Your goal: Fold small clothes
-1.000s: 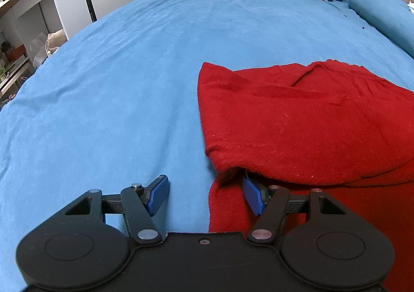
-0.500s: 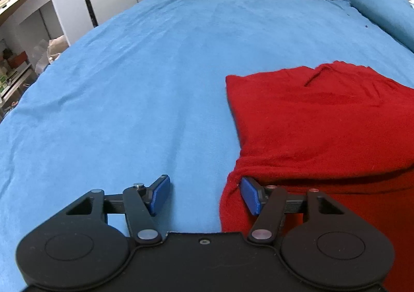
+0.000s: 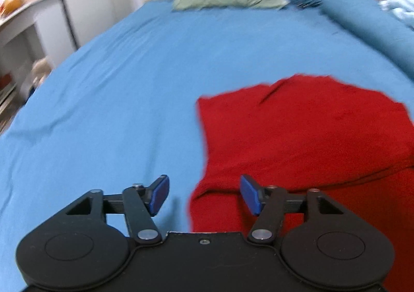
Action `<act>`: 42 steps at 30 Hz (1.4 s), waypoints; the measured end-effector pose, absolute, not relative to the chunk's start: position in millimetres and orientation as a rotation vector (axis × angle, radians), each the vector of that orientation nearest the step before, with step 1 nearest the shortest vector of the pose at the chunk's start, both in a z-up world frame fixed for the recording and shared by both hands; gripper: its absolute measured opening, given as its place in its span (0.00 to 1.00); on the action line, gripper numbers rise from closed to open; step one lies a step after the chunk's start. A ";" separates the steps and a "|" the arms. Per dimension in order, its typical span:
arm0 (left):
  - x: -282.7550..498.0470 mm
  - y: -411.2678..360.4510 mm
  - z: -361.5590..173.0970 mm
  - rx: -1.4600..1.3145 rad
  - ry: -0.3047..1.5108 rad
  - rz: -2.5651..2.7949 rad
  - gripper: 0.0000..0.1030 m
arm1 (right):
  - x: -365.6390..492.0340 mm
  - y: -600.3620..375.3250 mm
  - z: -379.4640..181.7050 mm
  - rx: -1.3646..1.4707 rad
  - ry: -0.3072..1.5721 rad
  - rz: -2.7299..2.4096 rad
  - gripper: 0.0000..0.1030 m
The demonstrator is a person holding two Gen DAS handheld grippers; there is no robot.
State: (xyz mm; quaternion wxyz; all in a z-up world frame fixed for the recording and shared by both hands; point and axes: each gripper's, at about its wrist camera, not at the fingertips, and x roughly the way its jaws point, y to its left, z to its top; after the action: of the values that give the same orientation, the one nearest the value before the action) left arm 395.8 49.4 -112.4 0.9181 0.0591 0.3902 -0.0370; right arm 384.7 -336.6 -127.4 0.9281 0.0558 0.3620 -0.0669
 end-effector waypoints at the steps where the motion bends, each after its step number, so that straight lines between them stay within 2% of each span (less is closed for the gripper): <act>1: 397.1 43.2 -111.0 0.126 0.793 -0.096 0.68 | 386.4 -333.1 -126.2 0.101 0.744 -0.111 0.81; 5: 409.8 22.2 -123.1 0.120 0.789 -0.142 0.68 | 400.3 -327.0 -131.8 0.109 0.757 -0.052 0.82; 11: 419.6 14.5 -162.5 0.101 0.824 -0.139 0.69 | 415.2 -345.0 -174.0 0.156 0.807 -0.078 0.82; 17: 412.8 14.6 -162.0 0.071 0.777 -0.117 0.70 | 399.4 -348.9 -177.2 0.137 0.731 -0.025 0.83; 21: 392.4 15.3 -134.4 0.077 0.690 -0.104 0.70 | 378.0 -357.6 -148.6 0.193 0.619 0.020 0.83; 25: 344.8 21.5 -81.9 0.078 0.588 -0.091 0.70 | 329.7 -360.8 -94.3 0.193 0.512 0.051 0.85; 28: 295.9 30.5 -36.3 0.050 0.550 -0.084 0.72 | 271.1 -363.5 -43.7 0.205 0.447 0.068 0.98; 30: 260.9 36.9 -10.3 0.019 0.539 -0.086 0.79 | 228.8 -366.7 -10.4 0.215 0.422 0.065 1.00; 31: 237.2 40.8 4.8 0.005 0.532 -0.085 0.92 | 205.4 -368.6 6.6 0.216 0.414 0.069 1.00; 32: 218.1 44.9 15.8 -0.004 0.525 -0.079 0.99 | 186.6 -370.2 20.2 0.214 0.418 0.072 1.00; 34: 178.4 52.6 33.8 -0.036 0.502 -0.085 0.99 | 144.1 -374.1 46.9 0.197 0.434 0.086 1.00; 38: 121.1 65.3 36.9 -0.057 0.534 -0.082 0.99 | 74.6 -376.3 66.8 0.153 0.502 0.069 1.00; 42: 98.4 73.6 1.8 -0.053 0.621 -0.078 0.98 | 22.0 -367.8 29.4 0.137 0.602 0.058 1.00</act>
State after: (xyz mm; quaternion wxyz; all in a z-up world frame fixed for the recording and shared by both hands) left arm 98.4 73.6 1.8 0.9511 -0.0261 0.3056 -0.0381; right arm 22.0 -367.8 29.4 0.9524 0.0675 0.2960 0.0283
